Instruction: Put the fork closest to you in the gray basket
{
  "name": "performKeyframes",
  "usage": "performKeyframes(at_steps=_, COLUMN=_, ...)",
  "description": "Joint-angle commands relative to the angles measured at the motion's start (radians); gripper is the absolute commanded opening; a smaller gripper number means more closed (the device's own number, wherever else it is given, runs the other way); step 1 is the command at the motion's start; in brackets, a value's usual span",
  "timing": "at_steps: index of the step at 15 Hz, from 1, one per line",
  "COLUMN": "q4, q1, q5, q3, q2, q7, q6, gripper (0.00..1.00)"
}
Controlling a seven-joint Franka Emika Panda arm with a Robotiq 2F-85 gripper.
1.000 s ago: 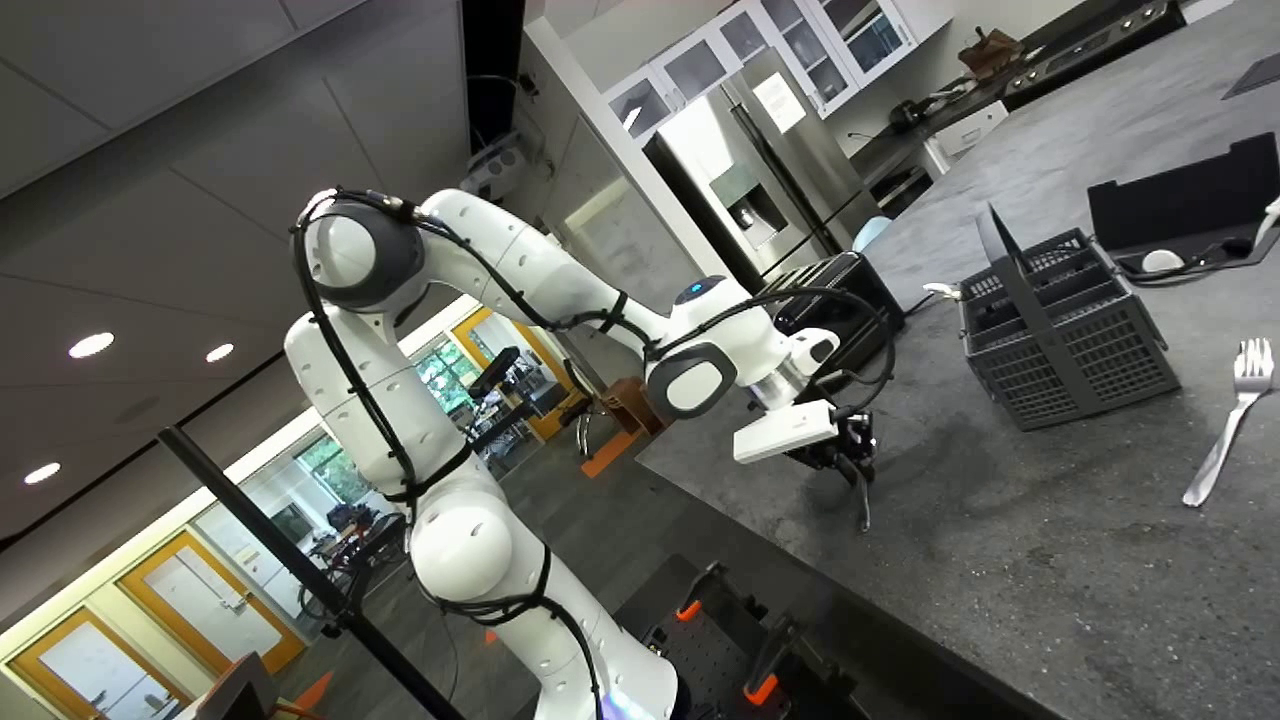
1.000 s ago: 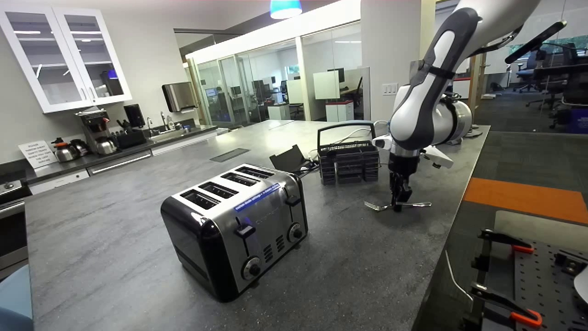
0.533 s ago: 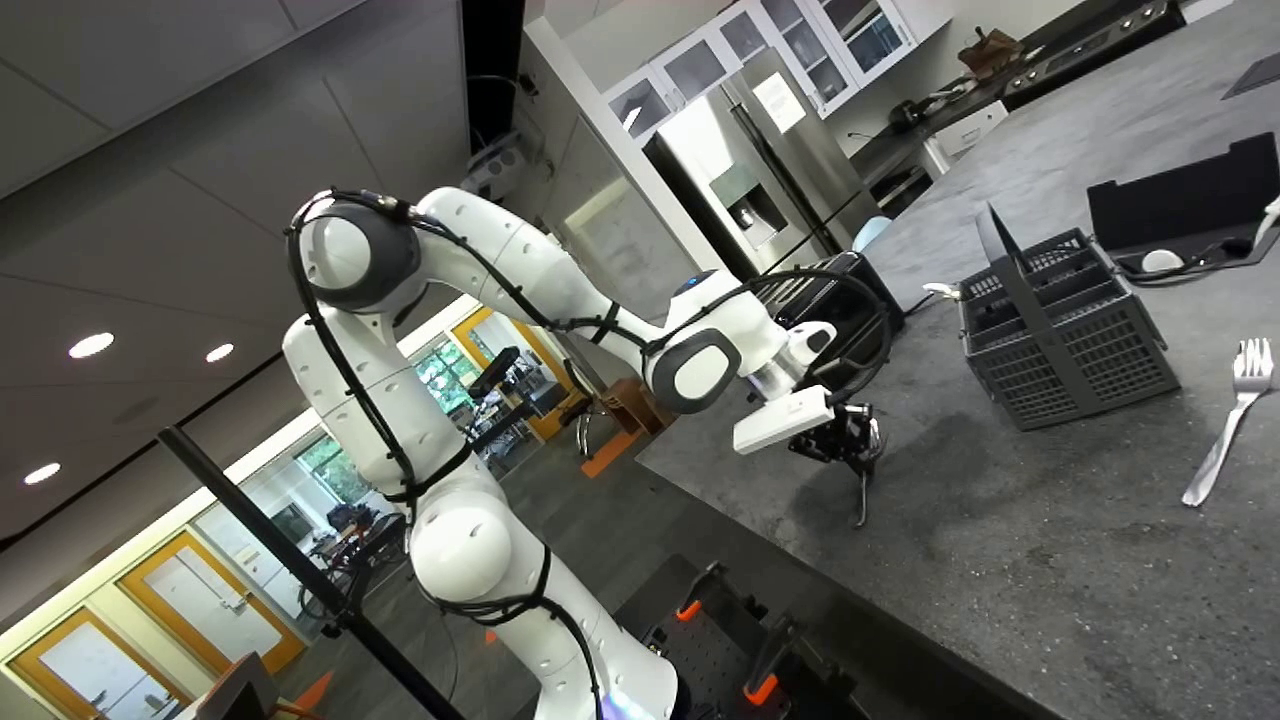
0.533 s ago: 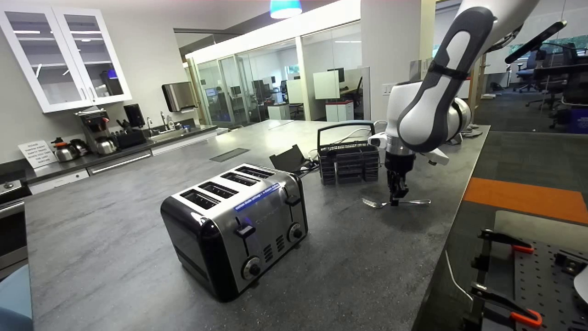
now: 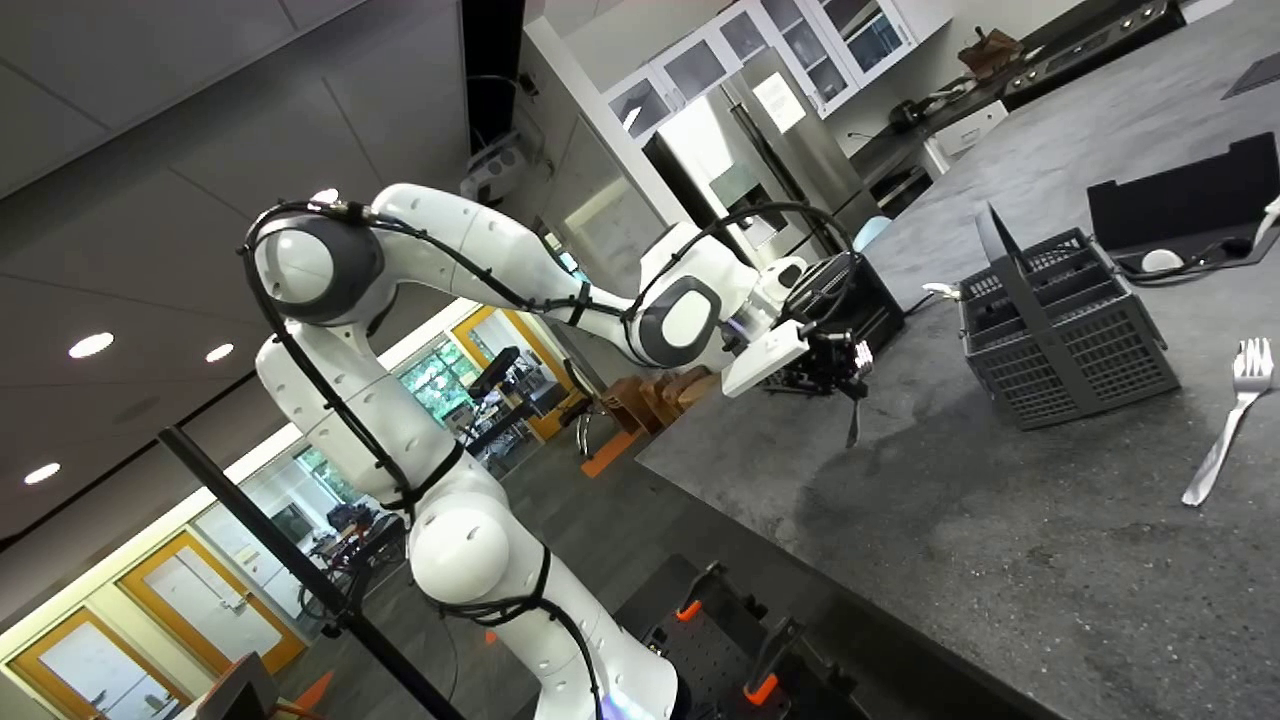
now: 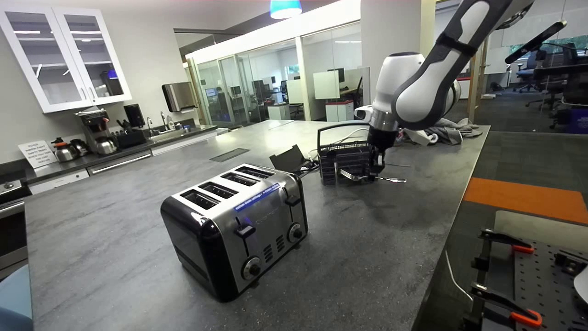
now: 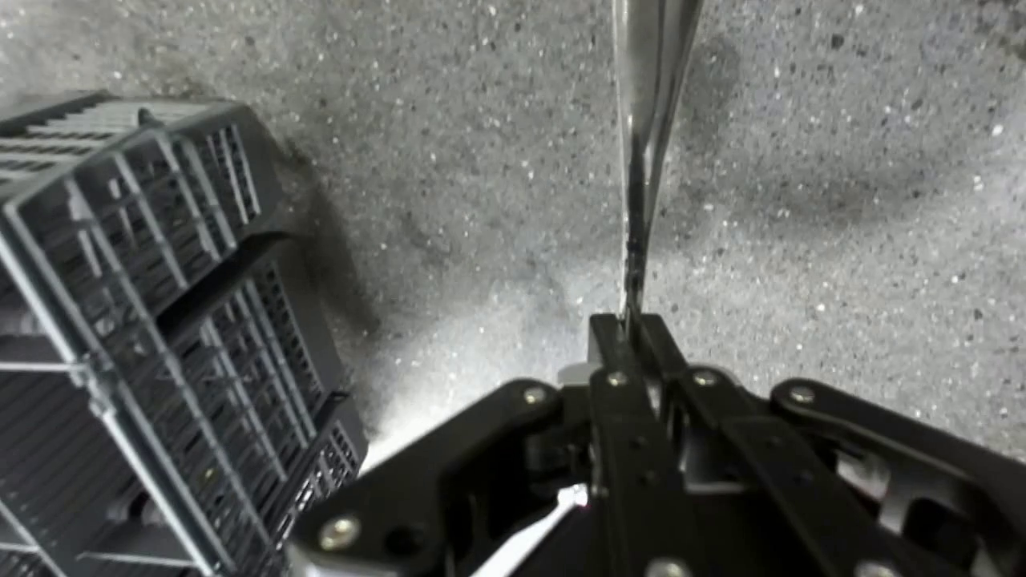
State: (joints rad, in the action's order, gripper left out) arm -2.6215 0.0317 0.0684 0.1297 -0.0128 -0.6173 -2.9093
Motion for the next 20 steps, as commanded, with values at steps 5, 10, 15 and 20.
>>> performKeyframes(at_steps=5, q4=0.010, q1=0.027, q5=0.056, q3=-0.023, q2=-0.012, q7=0.233, q6=-0.190, gripper=0.02)
performKeyframes(at_steps=10, q4=0.009, q1=-0.013, q5=-0.050, q3=-0.027, q2=-0.010, q7=0.158, q6=-0.171, gripper=0.07)
performKeyframes(at_steps=15, q4=0.015, q1=-0.011, q5=-0.002, q3=-0.050, q2=-0.010, q7=0.237, q6=-0.158, gripper=0.02)
performKeyframes(at_steps=20, q4=0.044, q1=0.037, q5=0.334, q3=-0.052, q2=-0.090, q7=0.654, q6=-0.005, gripper=0.02)
